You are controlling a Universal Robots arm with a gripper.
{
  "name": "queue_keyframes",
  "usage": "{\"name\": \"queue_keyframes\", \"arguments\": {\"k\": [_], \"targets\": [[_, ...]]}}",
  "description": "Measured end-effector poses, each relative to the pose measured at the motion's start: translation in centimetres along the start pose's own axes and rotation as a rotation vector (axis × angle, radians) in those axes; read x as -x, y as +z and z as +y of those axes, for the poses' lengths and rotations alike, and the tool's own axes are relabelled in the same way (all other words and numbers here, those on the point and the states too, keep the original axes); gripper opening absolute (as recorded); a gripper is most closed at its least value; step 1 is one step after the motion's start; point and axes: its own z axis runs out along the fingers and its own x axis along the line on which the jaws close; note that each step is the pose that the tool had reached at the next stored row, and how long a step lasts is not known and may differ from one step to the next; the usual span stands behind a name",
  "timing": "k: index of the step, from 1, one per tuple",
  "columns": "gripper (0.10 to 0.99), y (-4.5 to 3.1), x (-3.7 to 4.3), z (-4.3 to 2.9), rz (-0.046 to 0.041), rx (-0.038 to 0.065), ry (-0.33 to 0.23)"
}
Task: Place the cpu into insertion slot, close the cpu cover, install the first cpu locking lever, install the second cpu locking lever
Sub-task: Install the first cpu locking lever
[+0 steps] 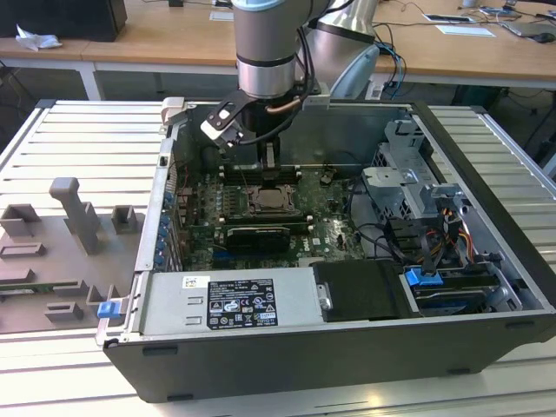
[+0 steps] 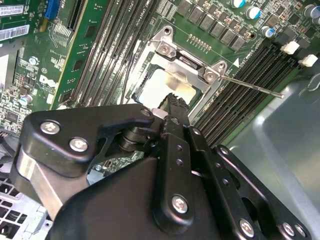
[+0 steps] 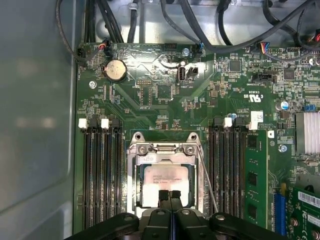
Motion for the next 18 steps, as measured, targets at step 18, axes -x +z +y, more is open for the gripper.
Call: {"name": "queue_keyframes", "arguments": {"k": [18], "targets": [[0.106,-3.27,0.08,0.22,0.004,0.004,-0.122]]}}
